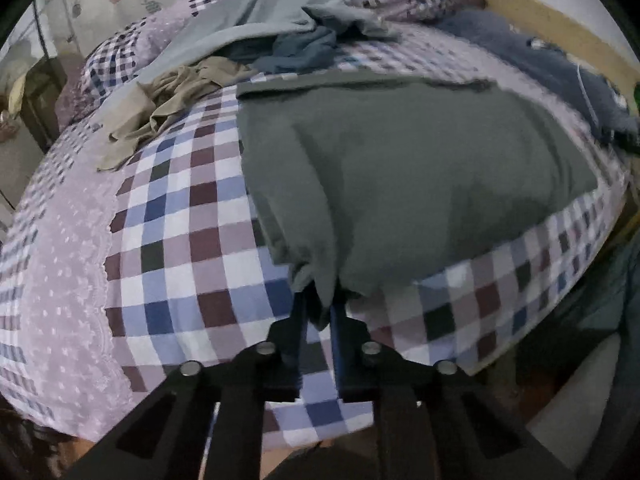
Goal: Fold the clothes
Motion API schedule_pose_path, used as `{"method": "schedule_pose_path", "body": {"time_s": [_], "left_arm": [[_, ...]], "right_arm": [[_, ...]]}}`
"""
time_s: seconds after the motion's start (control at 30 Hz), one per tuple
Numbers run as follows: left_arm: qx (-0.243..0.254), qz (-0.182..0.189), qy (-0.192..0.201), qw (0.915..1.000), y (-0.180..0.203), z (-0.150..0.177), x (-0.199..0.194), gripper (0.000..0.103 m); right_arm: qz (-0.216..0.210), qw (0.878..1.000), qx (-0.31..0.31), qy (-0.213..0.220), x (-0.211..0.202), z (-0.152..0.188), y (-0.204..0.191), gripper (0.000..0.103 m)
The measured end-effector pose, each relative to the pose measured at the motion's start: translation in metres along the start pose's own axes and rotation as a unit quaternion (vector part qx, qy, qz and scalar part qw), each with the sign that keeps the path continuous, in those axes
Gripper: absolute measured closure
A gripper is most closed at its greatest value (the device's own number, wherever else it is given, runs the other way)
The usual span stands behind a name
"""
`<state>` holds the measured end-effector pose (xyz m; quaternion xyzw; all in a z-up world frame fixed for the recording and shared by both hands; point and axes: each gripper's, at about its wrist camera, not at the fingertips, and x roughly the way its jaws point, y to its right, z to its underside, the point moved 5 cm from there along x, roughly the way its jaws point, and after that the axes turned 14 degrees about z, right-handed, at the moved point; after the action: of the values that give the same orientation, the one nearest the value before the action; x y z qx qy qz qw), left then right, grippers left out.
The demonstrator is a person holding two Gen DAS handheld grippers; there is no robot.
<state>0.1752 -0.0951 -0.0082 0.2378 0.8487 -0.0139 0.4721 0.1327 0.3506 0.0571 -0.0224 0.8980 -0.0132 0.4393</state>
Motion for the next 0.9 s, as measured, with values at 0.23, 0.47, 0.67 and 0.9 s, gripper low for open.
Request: {"method": "schedule_pose_path", "body": {"time_s": [0.23,0.47,0.67,0.9], "left_arm": [[-0.081,0.079,0.087,0.9898,-0.037,-0.002,-0.035,0.103],[-0.210,0.075,-0.032,0.9744,-0.070,0.038,-0.001,0.103],[-0.197,0.097,0.034,0.9750,-0.065,0.027,-0.026,0.102],[-0.104,0.080,0.041,0.9906,-0.037,0.004,-0.022,0.088]], "right_arm": [[0.009,1.000,0.019,-0.012,0.001,0.014,0.021,0.049],[0.020,0.999,0.022,-0.020,0.002,0.019,0.029,0.049],[0.017,1.000,0.012,-0.022,0.004,0.018,0.023,0.049],[0.016,1.000,-0.008,-0.023,0.007,0.019,0.011,0.049]]}}
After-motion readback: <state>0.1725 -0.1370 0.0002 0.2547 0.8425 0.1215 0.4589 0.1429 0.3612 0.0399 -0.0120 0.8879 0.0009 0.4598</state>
